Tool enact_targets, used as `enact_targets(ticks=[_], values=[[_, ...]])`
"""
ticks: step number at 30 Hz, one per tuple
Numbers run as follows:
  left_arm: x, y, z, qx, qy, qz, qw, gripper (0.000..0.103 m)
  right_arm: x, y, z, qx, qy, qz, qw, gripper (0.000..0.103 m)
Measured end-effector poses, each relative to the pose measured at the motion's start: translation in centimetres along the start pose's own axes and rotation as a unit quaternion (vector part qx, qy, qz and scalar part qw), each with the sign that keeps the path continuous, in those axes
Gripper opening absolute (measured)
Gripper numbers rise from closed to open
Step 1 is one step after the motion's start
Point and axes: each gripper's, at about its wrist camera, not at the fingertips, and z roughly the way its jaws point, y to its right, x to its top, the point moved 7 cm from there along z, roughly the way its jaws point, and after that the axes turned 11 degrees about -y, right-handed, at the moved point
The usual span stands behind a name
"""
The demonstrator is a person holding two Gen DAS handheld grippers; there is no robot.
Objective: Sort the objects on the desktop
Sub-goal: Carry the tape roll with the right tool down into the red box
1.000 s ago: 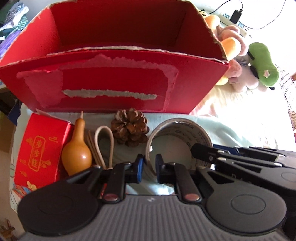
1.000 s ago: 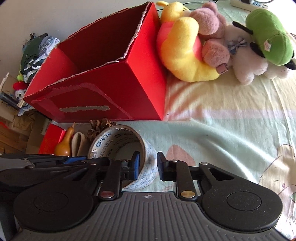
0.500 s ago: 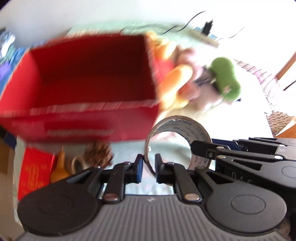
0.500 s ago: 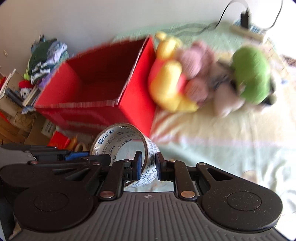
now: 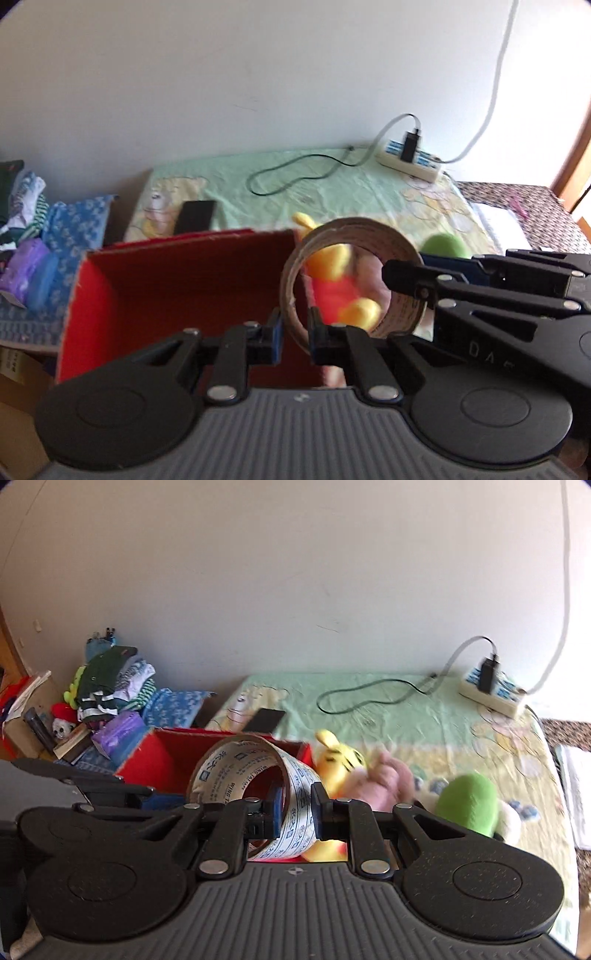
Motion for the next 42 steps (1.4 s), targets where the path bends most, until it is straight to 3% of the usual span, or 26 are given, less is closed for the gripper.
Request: enact_targets(ticks=[2,7,16,19,22,25,34,38,42], values=[[0.8,-2.2,0.6,0.013,-0.006,-0.008,0.9999,0.007,1.3,-1.3,1.6,0.011,-0.003,-0.009,1.0,0.017],[2.0,-8.5,4.2,0.027,-0.043,-0.022,0.9985,0.006,3.2,-4.4,7.3,0.044,-0.058,0.001,0.997,0.017],[1.0,-15.7,13.1,0.003,-0.142,-0.041,0.989,0.007,2.3,-8.1,17.9,0.054,-0.176,0.029,0.982,0.016],[0.7,-17.0,14.9,0.002,-0.162,-0.039,0.9861,0.009,1.6,-8.8,20.6,0.05,-0.212,0.04,0.975,0.013],[0.8,-17.9,15.3,0.006,-0.167,-0.031,0.9855,0.021,1.1,-9.0,21.9,0.039,-0.239,0.041,0.97,0.011],[0.7,-18.4,14.8,0.008,-0.16,-0.02,0.9868,0.028,1.0,-9.3,22.6,0.027,-0.249,0.039,0.967,0.011],[-0.9,-17.7,11.5,-0.055,-0.138,0.035,0.9883,0.028,1.6,-9.3,24.8,0.026,-0.264,0.104,0.959,0.011],[-1.2,-17.9,13.0,-0.055,-0.156,0.028,0.9858,0.026,2.4,-10.4,26.0,0.031,-0.259,0.131,0.956,0.013],[-1.1,-18.9,14.1,-0.064,-0.172,0.001,0.9831,0.025,2.8,-12.0,27.0,0.07,-0.269,0.139,0.95,0.015]])
